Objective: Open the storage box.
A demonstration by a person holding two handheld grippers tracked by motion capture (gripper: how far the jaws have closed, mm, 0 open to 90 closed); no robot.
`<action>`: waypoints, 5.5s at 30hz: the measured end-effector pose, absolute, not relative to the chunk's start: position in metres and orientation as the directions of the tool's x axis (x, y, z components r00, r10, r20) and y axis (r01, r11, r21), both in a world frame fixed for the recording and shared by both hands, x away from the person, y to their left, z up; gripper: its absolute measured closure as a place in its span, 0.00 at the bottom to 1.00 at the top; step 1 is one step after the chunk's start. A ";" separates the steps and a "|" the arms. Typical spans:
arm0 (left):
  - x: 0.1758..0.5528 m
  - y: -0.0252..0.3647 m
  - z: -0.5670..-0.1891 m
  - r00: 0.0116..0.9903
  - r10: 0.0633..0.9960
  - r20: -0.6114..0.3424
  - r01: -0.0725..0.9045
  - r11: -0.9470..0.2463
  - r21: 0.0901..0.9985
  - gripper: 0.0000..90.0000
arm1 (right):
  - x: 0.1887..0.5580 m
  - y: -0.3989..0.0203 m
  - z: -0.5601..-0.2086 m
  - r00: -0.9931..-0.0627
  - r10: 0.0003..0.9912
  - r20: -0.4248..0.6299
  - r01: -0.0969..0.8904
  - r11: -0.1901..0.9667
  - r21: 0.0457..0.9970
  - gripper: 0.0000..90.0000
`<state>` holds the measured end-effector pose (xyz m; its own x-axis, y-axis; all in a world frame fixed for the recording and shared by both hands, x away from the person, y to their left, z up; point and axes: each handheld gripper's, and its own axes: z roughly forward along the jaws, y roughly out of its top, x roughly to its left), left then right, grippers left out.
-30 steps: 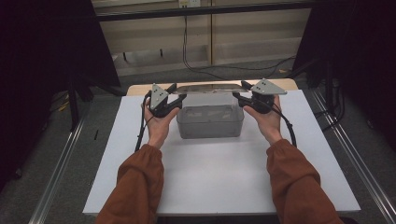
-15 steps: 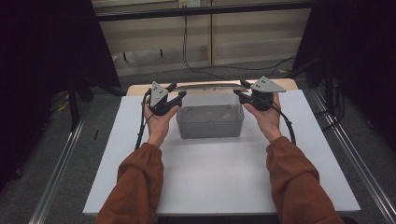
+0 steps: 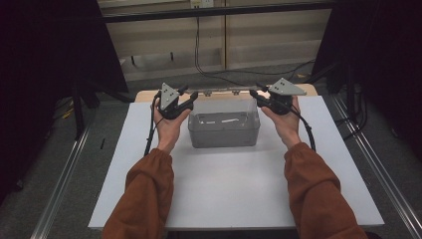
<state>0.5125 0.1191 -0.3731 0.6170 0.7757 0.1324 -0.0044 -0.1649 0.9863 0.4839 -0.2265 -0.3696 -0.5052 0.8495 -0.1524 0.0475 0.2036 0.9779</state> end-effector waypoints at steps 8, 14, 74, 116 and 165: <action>0.520 0.120 -0.372 0.624 0.771 0.128 -0.003 -0.162 0.987 0.57 | 0.487 -0.228 -0.368 -0.503 0.853 -0.139 0.040 0.184 0.982 0.71; 0.524 0.120 -0.371 0.624 0.767 0.150 -0.015 -0.180 0.983 0.61 | 0.490 -0.228 -0.366 -0.503 0.854 -0.134 0.038 0.176 0.984 0.72; 0.565 0.118 -0.371 0.617 0.776 0.135 0.033 -0.196 0.980 0.76 | 0.540 -0.234 -0.369 -0.505 0.861 -0.065 0.111 0.139 0.984 0.73; 0.592 0.120 -0.394 0.627 0.776 0.066 0.128 -0.186 0.974 0.83 | 0.570 -0.235 -0.402 -0.513 0.858 0.003 0.190 0.110 0.976 0.77; 0.619 0.118 -0.390 0.562 0.796 -0.225 0.476 -0.089 0.875 0.79 | 0.591 -0.234 -0.400 -0.447 0.871 0.204 0.400 -0.009 0.916 0.73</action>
<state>0.6194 0.1175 -0.3902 0.5620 0.7960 -0.2248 0.4756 -0.0886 0.8752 0.5913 -0.2345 -0.3999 -0.4470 0.8710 0.2037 0.4000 -0.0091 0.9165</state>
